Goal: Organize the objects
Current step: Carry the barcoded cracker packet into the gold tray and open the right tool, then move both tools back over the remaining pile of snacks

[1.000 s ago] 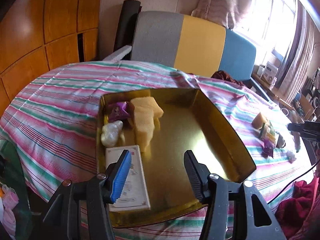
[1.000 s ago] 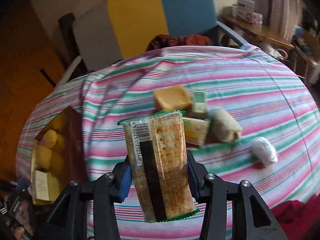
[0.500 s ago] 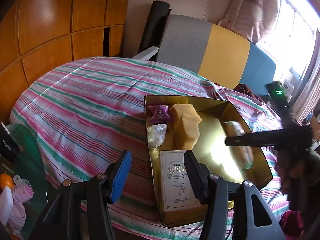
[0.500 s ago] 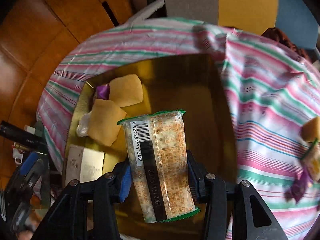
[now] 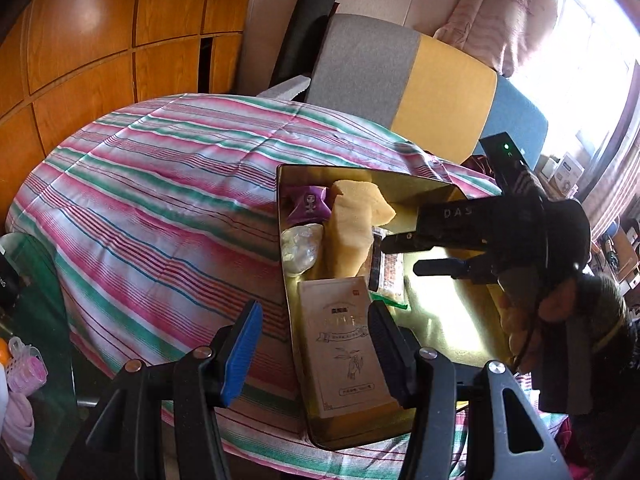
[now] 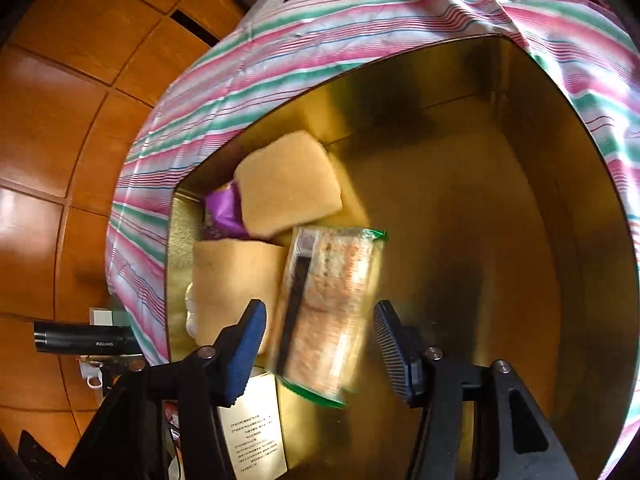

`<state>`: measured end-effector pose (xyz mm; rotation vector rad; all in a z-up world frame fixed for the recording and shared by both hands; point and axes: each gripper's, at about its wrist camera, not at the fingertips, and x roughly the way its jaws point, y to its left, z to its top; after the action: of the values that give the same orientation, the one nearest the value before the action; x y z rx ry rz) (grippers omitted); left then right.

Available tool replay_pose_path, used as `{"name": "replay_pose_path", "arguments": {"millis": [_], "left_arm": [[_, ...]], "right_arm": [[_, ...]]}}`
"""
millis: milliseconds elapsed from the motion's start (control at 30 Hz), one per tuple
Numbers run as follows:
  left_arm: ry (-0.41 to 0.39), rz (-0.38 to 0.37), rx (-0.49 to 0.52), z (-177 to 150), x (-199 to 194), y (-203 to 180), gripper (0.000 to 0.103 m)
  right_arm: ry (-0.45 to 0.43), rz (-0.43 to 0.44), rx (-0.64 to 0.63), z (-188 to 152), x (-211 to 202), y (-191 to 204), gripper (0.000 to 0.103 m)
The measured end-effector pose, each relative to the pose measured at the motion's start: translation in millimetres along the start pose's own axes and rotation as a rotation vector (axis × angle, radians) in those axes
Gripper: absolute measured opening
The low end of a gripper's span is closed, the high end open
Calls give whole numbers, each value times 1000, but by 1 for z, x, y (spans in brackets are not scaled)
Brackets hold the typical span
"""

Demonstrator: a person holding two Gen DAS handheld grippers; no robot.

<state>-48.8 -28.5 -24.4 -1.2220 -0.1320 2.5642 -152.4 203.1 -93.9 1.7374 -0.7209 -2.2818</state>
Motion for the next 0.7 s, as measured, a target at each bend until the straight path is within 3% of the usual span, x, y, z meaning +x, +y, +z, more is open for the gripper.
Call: {"name": "replay_pose_path", "arguments": {"millis": [233,367,500,700], "left_arm": [[-2,9,20,-1,1,-7,55],[-9,10,44,-2,-2,-15,55],[-18,10,70,-2,-5,-24,55],[-25,3,100,0,-9,-38,55]], "right_arm": [[-68,10,-83,-18,-20,0,58],[-156,-48,-186,-34,-46,5,67],[-235,-95,-274,-50,-75,6,69],[-339,-153,-308,-66,-120,-19,73]]}}
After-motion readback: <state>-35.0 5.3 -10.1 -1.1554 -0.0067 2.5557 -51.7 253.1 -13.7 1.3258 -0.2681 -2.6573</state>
